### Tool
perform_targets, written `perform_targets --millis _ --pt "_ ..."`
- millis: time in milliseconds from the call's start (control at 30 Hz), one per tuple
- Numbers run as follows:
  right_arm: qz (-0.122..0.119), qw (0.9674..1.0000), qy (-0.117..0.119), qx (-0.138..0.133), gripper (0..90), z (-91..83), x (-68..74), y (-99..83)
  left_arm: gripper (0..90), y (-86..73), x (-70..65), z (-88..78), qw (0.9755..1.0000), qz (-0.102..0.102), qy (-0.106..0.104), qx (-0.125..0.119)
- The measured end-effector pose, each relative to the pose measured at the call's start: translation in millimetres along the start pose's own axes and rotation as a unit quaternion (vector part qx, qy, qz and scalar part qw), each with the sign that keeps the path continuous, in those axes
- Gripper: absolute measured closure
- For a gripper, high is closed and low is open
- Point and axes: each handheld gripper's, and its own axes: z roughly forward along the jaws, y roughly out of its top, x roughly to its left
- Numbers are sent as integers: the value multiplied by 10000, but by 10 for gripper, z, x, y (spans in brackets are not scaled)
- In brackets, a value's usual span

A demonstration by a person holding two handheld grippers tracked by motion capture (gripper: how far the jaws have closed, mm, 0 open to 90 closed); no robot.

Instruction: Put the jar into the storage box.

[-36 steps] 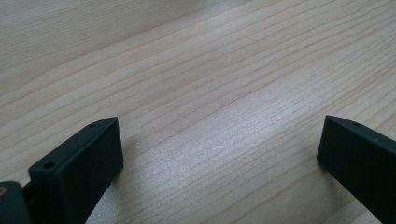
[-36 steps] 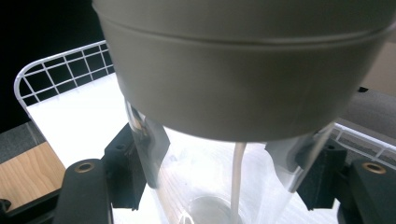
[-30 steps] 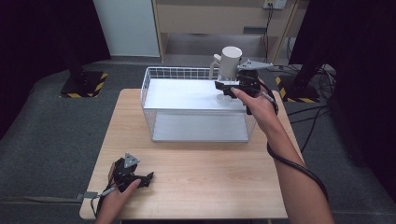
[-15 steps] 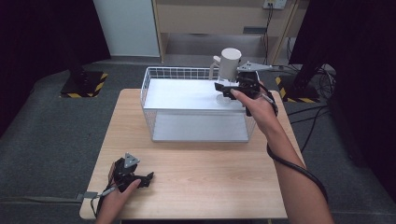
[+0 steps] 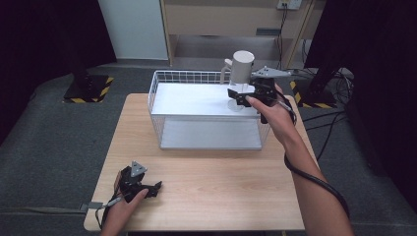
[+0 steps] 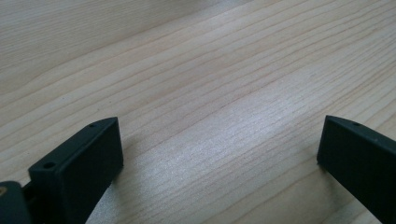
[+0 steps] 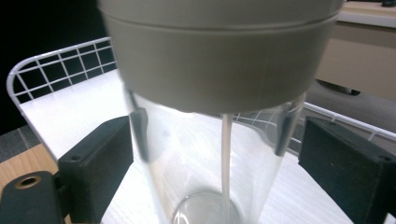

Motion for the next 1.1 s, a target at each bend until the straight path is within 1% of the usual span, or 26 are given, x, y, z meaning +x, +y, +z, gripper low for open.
perform_targets --millis 33,133,267,467,567,900,1100 --pt "-6 10000 -3 -8 80 -29 10 0 0 0 0 0 10000 2 1 -1" --pt "-132 9999 -73 -15 50 -102 45 -7 0 -1 -2 2 10000 -11 2 -13" --pt "-249 9997 -55 -43 39 -206 118 -40 0 0 -1 1 10000 -6 1 -9" --pt "-337 9994 -3 45 28 -359 241 -132 0 0 -1 1 10000 -8 1 -10" --pt "-328 9994 47 55 28 -417 290 -191 0 0 -1 1 10000 -5 2 -8" --pt "-350 9990 179 192 27 -518 425 -444 0 0 -1 1 10000 -6 2 -10" --pt "-266 9987 259 359 28 -540 492 -714 0 0 -1 1 10000 -6 3 -9"
